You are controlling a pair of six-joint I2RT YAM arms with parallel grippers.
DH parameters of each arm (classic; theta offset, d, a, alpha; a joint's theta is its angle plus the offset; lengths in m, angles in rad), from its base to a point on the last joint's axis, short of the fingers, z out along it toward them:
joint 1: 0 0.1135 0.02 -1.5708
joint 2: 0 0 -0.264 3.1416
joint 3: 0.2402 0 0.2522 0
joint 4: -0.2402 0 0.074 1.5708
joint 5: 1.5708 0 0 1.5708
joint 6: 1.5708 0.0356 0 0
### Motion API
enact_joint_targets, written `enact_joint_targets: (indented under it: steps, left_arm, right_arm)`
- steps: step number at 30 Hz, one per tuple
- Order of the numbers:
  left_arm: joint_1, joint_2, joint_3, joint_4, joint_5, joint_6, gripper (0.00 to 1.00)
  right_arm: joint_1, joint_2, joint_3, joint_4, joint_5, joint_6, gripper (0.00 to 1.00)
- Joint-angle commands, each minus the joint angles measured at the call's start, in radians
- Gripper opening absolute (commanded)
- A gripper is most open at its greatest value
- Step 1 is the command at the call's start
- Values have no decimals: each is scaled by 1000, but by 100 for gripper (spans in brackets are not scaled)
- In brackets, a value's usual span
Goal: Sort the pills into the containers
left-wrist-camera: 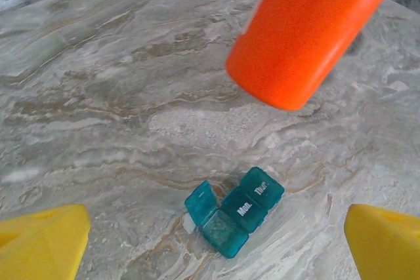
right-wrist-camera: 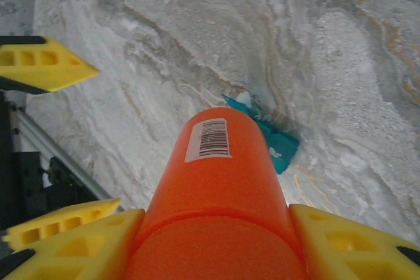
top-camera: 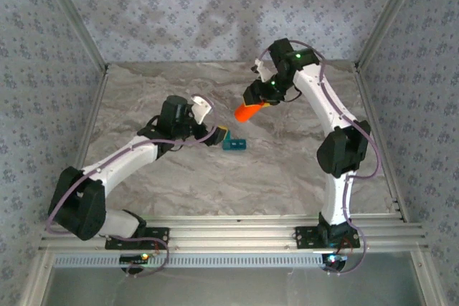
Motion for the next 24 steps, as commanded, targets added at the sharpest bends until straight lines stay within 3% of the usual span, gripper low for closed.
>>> enact_joint_targets:
  steps: [1, 24]
  left_arm:
    - [-11, 31, 13, 43, 60, 95, 99]
    - [-11, 177, 145, 144, 145, 119, 96]
  right_arm:
    - [-11, 27, 64, -83, -97, -50, 35]
    - [37, 42, 76, -114, -248, -63, 34]
